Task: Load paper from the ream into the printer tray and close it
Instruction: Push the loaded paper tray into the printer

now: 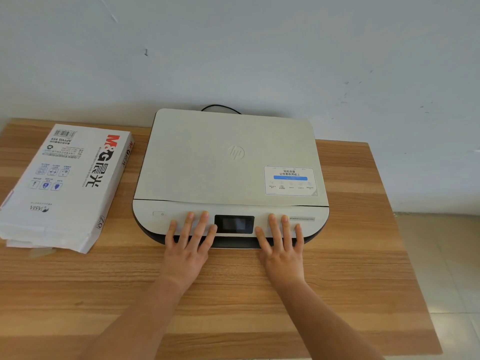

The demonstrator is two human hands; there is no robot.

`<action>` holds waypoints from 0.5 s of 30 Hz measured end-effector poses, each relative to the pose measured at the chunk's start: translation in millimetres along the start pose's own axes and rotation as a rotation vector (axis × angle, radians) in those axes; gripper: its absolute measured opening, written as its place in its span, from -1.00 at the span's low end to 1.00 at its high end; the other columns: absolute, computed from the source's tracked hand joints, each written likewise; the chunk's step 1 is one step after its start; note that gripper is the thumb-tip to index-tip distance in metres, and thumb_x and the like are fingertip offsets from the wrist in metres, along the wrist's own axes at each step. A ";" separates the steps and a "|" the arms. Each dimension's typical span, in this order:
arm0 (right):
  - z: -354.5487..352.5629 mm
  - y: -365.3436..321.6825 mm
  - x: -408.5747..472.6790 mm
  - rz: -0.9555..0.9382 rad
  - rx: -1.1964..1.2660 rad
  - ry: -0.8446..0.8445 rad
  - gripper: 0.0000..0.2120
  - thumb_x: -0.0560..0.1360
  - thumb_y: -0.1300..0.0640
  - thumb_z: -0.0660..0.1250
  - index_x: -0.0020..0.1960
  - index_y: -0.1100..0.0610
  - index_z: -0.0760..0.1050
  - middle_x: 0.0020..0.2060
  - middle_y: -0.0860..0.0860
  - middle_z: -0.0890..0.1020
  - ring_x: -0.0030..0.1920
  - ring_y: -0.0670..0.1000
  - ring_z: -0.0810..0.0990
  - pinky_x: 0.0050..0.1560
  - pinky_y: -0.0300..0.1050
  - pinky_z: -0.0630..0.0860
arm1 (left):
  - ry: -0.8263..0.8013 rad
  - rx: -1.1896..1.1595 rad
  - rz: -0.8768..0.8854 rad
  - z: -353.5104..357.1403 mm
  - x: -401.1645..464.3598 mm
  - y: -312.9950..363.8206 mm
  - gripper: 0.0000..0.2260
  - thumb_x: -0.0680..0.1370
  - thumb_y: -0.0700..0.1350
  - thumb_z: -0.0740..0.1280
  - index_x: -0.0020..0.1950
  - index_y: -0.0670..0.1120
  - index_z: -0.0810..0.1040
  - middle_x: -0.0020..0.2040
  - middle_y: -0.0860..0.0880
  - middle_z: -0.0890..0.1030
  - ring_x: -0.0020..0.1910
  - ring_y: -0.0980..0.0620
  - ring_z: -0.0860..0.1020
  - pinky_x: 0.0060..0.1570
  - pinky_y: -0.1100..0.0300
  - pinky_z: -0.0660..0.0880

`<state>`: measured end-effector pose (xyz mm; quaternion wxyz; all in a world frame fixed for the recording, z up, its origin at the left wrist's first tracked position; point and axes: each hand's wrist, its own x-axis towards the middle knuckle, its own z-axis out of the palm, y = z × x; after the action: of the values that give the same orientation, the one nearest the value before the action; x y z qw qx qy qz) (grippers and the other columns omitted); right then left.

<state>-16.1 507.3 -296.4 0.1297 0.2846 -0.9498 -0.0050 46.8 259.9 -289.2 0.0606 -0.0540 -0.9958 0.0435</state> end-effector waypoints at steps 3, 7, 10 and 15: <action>-0.8 0.4 -0.1 0.013 0.018 -0.011 -0.20 0.32 0.05 0.55 0.43 0.02 0.21 0.50 0.18 0.11 0.48 0.30 0.10 0.39 0.40 0.00 | -0.016 -0.010 -0.007 -1.7 0.3 0.7 0.00 0.31 -0.03 0.54 0.53 0.00 -0.06 0.57 -0.08 -0.24 0.53 -0.20 -0.15 0.40 -0.29 -0.13; -4.9 0.3 -1.0 0.007 0.021 -0.072 -0.19 0.33 0.03 0.54 0.45 0.01 0.19 0.53 0.17 -0.06 0.50 0.31 0.00 0.38 0.43 0.03 | -0.067 -0.021 -0.030 -6.6 0.4 2.2 -0.05 0.32 -0.02 0.53 0.52 0.00 -0.03 0.56 -0.08 -0.26 0.53 -0.19 -0.18 0.40 -0.28 -0.17; -13.8 -3.2 -0.3 0.035 0.039 -0.120 -0.24 0.36 0.02 0.48 0.47 0.00 0.20 0.55 0.15 -0.12 0.51 0.29 -0.04 0.39 0.42 0.04 | -0.096 -0.045 -0.043 -12.9 1.1 2.3 -0.13 0.36 0.01 0.50 0.51 0.00 0.04 0.57 -0.07 -0.24 0.53 -0.19 -0.16 0.40 -0.28 -0.13; -34.5 -10.2 1.1 0.078 0.057 -0.255 -0.24 0.38 -0.17 0.37 0.50 0.02 0.23 0.56 0.16 -0.09 0.53 0.28 -0.08 0.42 0.41 0.02 | -0.176 -0.068 -0.072 -28.8 0.2 7.5 -0.34 0.46 0.26 0.17 0.50 -0.02 0.23 0.59 -0.08 -0.10 0.54 -0.19 -0.07 0.39 -0.32 0.03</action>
<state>-2.9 500.4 -263.6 -0.0001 0.2483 -0.9686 -0.0090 50.9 269.6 -261.4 -0.0274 -0.0162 -0.9994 0.0119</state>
